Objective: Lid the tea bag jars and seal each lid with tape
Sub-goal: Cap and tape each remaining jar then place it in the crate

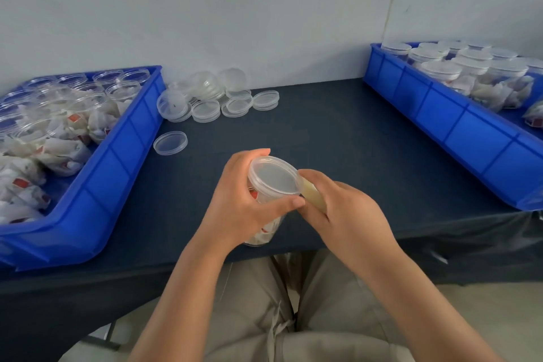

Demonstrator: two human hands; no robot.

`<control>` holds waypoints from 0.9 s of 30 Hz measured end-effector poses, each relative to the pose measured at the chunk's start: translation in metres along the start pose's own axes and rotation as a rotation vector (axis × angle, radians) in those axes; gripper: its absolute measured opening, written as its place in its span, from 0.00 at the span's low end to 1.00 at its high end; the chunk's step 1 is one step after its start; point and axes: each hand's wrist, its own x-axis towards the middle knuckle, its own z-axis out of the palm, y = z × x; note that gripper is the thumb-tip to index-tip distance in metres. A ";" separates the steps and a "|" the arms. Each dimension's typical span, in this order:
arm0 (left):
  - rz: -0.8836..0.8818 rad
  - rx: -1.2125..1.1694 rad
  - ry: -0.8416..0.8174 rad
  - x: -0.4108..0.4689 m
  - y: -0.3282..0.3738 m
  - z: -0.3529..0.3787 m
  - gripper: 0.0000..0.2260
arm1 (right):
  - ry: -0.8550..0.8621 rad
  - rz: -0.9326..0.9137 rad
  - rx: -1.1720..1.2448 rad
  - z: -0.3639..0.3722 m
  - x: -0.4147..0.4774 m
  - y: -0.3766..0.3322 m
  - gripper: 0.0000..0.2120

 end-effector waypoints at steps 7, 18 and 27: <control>-0.022 -0.145 0.136 -0.004 -0.003 -0.002 0.30 | -0.220 -0.019 0.131 -0.004 0.005 0.011 0.26; -0.080 -0.375 0.042 -0.007 -0.014 -0.011 0.33 | -0.189 -0.067 0.032 -0.022 0.012 0.018 0.25; -0.089 -0.435 -0.185 -0.006 -0.031 -0.010 0.32 | -0.304 -0.033 0.125 -0.023 0.012 0.016 0.26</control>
